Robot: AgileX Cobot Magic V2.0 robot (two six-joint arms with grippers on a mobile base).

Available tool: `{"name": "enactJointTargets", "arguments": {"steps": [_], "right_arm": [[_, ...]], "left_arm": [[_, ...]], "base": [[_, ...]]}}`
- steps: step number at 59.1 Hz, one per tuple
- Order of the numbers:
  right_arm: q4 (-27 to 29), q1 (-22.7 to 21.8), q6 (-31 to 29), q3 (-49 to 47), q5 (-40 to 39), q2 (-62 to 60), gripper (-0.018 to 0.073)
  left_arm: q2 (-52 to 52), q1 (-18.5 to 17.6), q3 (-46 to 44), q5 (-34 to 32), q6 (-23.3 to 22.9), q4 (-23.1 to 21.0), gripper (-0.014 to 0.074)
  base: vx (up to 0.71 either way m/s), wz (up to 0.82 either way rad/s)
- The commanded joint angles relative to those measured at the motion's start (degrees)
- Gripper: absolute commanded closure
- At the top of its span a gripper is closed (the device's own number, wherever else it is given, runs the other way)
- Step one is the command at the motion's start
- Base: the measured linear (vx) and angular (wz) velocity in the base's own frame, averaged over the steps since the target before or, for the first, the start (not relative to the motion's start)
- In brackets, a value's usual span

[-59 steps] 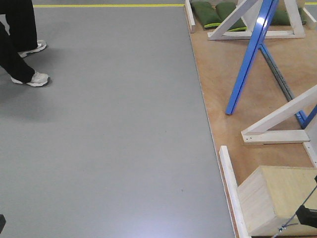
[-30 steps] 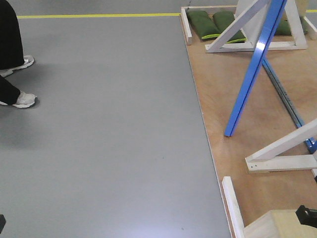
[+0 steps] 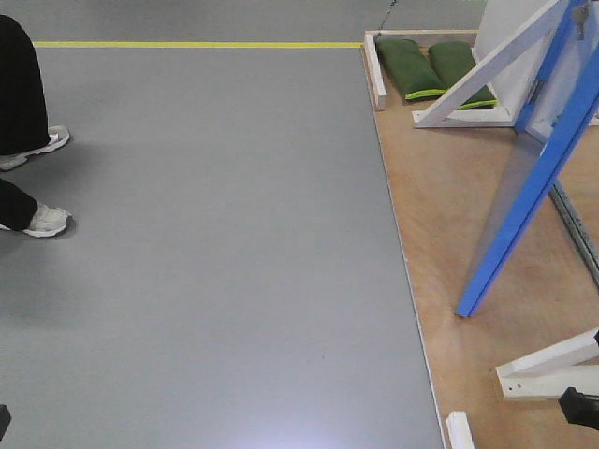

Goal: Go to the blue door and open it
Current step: 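Drive forward alongside the platform until the blue door is beside the robot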

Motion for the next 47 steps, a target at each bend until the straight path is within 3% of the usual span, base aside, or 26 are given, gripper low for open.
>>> {"name": "enactJointTargets", "arguments": {"steps": [1,47], "right_arm": [[-0.18,-0.31,-0.32,1.03,-4.34,-0.95,0.0570],[-0.18,-0.31,-0.32,1.03,-4.34,-1.01,0.0570]], "left_arm": [[-0.93,0.14,0.03,-4.50,-0.18,0.00,0.0526],[-0.93,0.14,0.03,-4.50,-0.18,0.00,0.0526]], "base": [[0.35,0.07],[0.34,0.02]]}}
